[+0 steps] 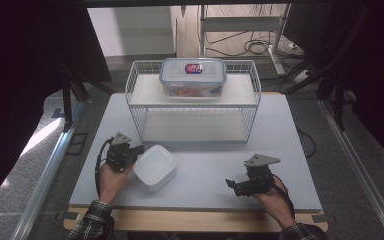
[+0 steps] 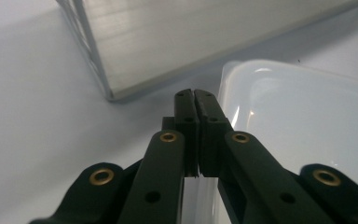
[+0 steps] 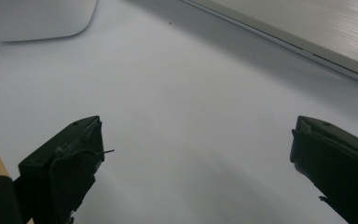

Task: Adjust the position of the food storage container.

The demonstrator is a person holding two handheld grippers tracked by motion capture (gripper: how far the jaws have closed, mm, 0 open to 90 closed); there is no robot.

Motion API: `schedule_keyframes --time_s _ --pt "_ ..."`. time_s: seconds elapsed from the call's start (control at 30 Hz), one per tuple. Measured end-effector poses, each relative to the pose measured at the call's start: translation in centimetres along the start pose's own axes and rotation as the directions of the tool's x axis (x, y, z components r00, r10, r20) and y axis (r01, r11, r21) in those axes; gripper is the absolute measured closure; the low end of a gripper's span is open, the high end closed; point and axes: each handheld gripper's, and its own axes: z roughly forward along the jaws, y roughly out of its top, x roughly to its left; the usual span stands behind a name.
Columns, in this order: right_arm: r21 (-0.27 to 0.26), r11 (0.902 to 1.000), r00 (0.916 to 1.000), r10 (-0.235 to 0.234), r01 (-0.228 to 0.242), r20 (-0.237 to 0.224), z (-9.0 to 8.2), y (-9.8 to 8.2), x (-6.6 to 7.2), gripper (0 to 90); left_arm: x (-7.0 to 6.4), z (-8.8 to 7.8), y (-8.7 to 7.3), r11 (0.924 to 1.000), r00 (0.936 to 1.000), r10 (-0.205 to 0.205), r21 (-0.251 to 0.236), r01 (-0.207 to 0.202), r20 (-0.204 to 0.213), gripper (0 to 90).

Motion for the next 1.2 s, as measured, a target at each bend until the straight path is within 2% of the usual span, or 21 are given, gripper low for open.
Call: schedule_keyframes --time_s 0.07,0.17,0.33,0.43,0.57,0.67,0.8,1.13,1.2 --pt "-0.004 1.0 1.0 0.004 -0.004 0.003 -0.1 0.0 -0.1 3.2 0.3 -1.1 -0.4 0.9996 0.9996 -0.023 -0.019 0.022 -0.018 89.1" --pt "-0.005 1.0 0.9999 0.009 -0.009 0.007 -0.2 0.0 -0.2 3.2 0.3 -2.5 -1.6 0.9985 0.9988 -0.045 -0.032 0.045 -0.017 89.5" --pt "-0.006 1.0 0.9999 0.0 0.001 0.011 -0.3 0.0 -0.1 3.2 -0.5 -4.3 -3.8 0.9962 0.9963 -0.086 -0.008 0.086 0.002 89.7" --pt "-0.006 1.0 0.9999 -0.007 0.008 0.011 -0.3 0.1 -0.1 3.2 -1.6 -5.1 -5.2 0.9973 0.9974 -0.071 0.017 0.071 -0.006 89.7" --pt "-0.006 1.0 0.9999 -0.002 0.002 0.011 -0.3 0.0 -0.1 3.2 -2.4 -5.6 -5.9 0.9978 0.9985 -0.054 0.039 0.054 -0.004 89.6" --pt "-0.006 1.0 0.9999 -0.007 0.007 0.011 -0.3 0.1 -0.1 3.2 -2.8 -5.3 -6.2 0.9968 0.9991 -0.041 0.069 0.041 -0.002 89.3" --pt "-0.002 1.0 1.0 -0.003 0.003 0.008 -0.1 0.0 -0.1 3.2 -2.9 -4.2 -5.8 0.9954 0.9995 -0.031 0.091 0.031 -0.007 89.5" --pt "0.0 1.0 1.0 -0.003 0.003 0.002 0.2 0.1 -0.2 3.2 -2.1 -1.3 -3.9 0.9949 0.9998 -0.006 0.1 0.008 -0.019 89.5" --pt "-0.002 1.0 1.0 -0.001 0.001 0.002 0.3 0.1 -0.3 3.2 -2.0 -0.8 -3.6 0.9948 0.9998 -0.013 0.101 0.015 -0.014 89.5"
